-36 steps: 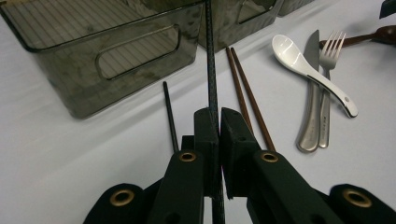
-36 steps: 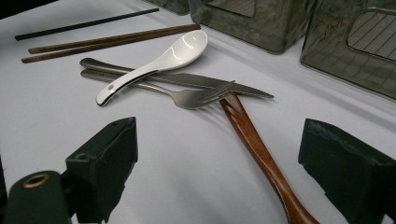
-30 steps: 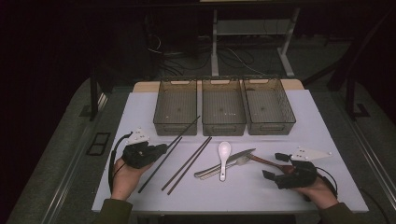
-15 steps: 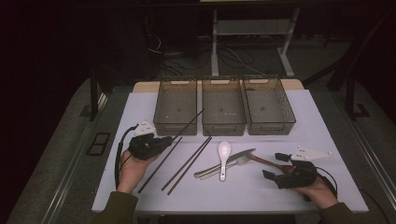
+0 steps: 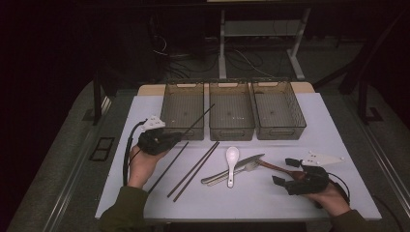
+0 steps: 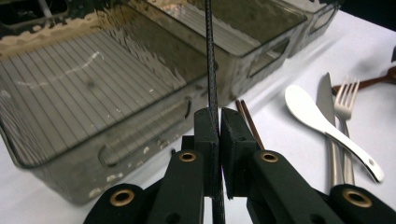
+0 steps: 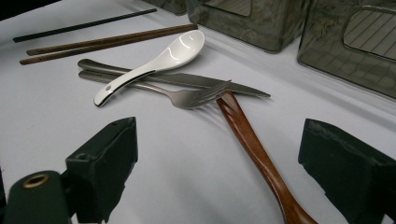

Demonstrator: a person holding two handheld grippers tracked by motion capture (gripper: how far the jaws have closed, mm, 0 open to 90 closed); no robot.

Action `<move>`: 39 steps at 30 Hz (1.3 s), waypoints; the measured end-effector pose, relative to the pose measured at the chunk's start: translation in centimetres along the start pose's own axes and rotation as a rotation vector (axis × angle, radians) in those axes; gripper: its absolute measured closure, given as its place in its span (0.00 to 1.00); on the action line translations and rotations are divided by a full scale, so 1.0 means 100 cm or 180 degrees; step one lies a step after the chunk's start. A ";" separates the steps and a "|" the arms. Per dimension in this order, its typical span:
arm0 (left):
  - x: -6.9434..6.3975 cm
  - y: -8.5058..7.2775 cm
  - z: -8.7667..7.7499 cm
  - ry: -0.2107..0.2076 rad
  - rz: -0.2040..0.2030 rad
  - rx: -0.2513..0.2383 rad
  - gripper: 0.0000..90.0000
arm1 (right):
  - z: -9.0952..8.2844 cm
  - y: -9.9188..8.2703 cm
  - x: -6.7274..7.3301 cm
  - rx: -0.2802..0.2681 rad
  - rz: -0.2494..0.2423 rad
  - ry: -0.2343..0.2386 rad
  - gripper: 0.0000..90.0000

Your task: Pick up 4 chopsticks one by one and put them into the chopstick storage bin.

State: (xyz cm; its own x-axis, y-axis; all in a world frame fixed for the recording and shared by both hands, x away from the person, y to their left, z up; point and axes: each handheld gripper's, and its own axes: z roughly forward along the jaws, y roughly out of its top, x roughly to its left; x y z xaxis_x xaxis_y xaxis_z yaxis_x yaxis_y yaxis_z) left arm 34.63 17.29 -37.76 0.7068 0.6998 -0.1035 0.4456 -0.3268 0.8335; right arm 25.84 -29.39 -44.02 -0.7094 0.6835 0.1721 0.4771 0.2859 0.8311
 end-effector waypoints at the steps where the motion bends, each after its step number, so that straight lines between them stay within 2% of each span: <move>1: 0.001 0.002 0.001 -0.0002 0.0001 -0.0016 0.94 | 0.000 0.000 0.000 -0.0001 -0.0003 -0.0002 0.13; 10: 0.011 0.018 0.014 0.0015 0.0009 -0.0034 0.94 | 0.000 0.000 0.000 0.0003 -0.0007 0.0001 0.13; 18: 0.023 0.031 0.026 0.0081 -0.0056 -0.0067 0.94 | 0.001 0.000 0.000 -0.0002 -0.0009 -0.0002 0.13; 29: 0.048 0.045 0.036 0.0282 -0.0122 -0.0034 0.94 | 0.000 -0.001 0.000 -0.0001 -0.0006 0.0003 0.13; 31: 0.053 0.047 0.038 0.0314 -0.0166 -0.0050 0.94 | 0.000 -0.001 0.000 0.0000 -0.0008 0.0002 0.13; 39: 0.067 0.053 0.047 0.0480 -0.0199 0.0051 0.94 | 0.000 -0.001 0.000 0.0000 0.0010 0.0005 0.13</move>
State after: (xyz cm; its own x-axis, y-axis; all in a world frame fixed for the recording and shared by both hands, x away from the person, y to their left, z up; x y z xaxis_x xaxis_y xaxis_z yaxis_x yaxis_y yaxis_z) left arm 44.30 17.24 -36.61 0.5873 0.8062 -0.0713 0.4957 -0.2886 0.8191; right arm 25.84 -29.45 -44.08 -0.7088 0.6832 0.1755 0.4792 0.2838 0.8305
